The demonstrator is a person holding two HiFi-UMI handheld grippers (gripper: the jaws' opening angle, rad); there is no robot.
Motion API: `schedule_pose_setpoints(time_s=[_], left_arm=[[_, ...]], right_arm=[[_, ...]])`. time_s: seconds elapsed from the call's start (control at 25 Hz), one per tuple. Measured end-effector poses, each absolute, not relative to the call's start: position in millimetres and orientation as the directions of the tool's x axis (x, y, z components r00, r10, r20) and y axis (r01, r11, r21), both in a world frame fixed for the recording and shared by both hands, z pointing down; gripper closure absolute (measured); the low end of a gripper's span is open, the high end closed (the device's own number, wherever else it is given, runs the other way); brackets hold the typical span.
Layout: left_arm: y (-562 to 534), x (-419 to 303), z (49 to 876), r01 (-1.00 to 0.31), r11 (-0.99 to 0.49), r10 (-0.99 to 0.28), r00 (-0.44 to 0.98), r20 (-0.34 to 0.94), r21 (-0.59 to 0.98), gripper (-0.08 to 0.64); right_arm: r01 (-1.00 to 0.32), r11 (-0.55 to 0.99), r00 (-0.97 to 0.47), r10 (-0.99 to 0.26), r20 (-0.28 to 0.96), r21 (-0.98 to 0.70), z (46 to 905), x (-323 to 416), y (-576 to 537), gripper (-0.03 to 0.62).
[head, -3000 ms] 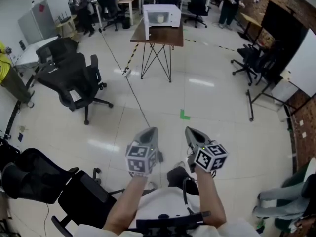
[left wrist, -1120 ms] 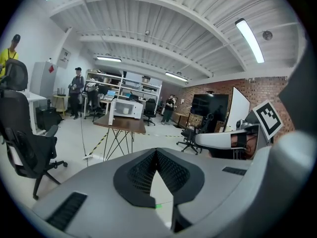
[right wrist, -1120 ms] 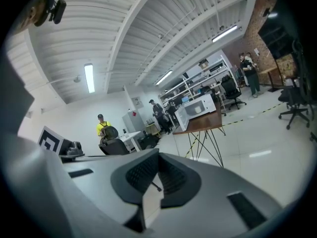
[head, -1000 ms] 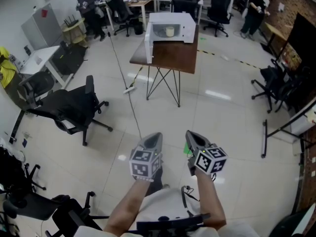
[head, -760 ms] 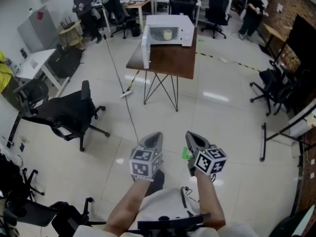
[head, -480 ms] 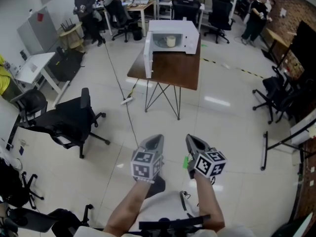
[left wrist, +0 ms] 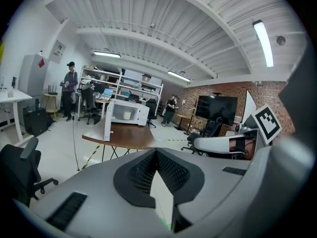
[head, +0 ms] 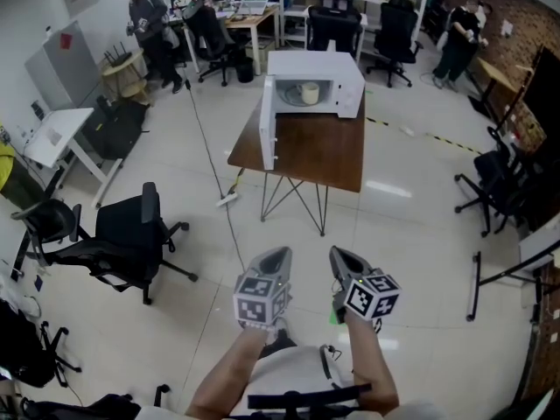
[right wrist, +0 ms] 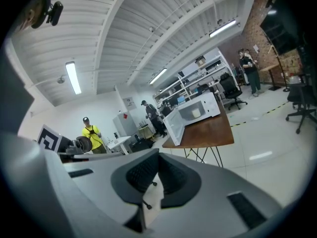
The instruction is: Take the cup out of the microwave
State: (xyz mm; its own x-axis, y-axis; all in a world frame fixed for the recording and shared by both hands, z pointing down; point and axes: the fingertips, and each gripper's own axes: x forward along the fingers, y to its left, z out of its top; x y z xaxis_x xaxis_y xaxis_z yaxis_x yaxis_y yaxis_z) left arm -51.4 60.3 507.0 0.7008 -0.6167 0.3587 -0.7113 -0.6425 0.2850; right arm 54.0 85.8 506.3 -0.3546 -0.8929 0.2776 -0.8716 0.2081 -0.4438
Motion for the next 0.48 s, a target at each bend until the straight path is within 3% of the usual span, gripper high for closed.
schedule_pose_setpoints(time_s=[0.48], left_arm=[[-30, -46, 501, -0.703, -0.655, -0.616, 0.709, 0.343, 0.278, 0.566]], right_arm=[[-0.883, 0.215, -0.346, -0.899, 0.269, -0.417, 498, 56, -4, 0.592]])
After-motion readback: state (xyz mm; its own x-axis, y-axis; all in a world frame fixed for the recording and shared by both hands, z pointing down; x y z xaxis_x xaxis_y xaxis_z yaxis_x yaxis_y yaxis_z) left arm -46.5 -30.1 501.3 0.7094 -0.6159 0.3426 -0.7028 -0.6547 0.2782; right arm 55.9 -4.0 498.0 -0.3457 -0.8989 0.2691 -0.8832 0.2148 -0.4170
